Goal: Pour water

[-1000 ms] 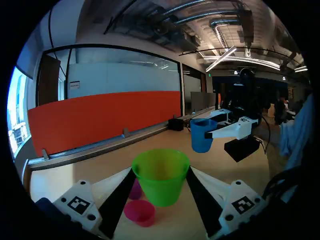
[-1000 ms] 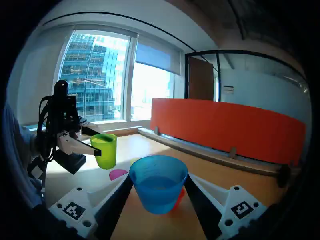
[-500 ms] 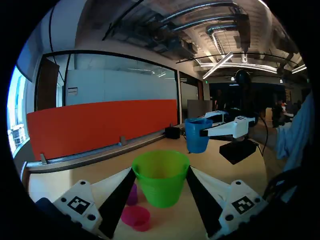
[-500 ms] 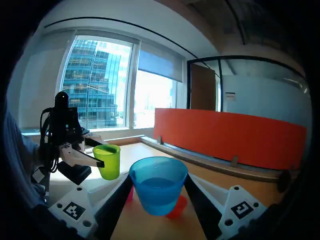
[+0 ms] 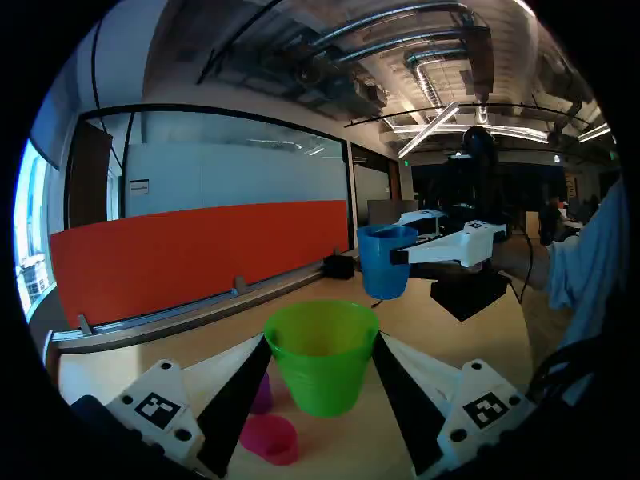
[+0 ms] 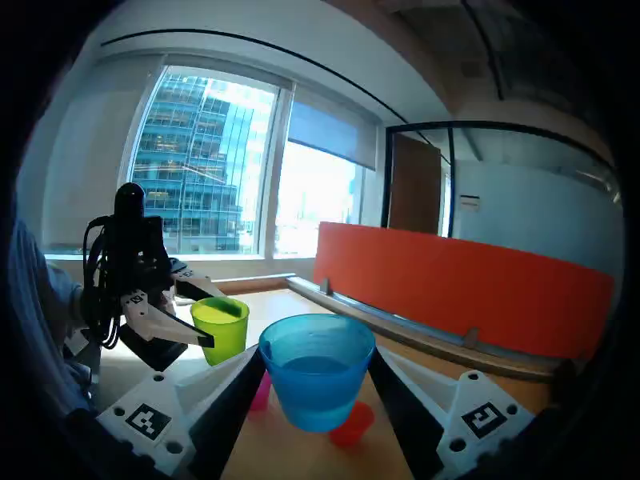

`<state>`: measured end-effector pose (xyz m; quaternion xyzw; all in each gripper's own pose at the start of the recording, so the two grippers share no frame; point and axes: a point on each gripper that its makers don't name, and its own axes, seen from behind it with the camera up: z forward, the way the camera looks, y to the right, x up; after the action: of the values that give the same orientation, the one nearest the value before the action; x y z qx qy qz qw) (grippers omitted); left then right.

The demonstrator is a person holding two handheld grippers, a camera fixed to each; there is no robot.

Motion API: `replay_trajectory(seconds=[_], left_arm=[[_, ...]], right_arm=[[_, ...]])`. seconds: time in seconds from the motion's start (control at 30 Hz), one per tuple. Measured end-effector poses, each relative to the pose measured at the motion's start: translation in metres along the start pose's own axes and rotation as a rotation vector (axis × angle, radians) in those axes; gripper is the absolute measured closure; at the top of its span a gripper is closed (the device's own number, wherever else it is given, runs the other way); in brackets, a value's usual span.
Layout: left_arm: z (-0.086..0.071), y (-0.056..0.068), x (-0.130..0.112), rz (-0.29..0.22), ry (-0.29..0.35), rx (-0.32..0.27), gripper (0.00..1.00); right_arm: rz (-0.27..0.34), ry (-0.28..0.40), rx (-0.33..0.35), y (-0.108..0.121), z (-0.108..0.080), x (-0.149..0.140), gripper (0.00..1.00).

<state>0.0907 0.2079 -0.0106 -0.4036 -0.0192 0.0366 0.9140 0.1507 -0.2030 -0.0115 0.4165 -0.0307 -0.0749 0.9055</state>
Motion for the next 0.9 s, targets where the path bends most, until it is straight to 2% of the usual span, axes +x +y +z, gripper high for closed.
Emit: replay_trajectory(seconds=[0.37, 0.6, 0.9], left_arm=[[0.001, 0.006, -0.004, 0.006, -0.004, -0.023, 0.13], [0.002, 0.008, -0.004, 0.011, -0.002, -0.034, 0.13], [0.005, 0.018, -0.002, 0.012, 0.001, -0.060, 0.13]], right_arm=[[-0.063, -0.003, 0.019, 0.000, 0.005, 0.012, 0.09], [-0.123, -0.003, 0.025, 0.000, 0.010, 0.021, 0.09], [-0.217, 0.007, 0.034, 0.001, 0.018, 0.040, 0.09]])
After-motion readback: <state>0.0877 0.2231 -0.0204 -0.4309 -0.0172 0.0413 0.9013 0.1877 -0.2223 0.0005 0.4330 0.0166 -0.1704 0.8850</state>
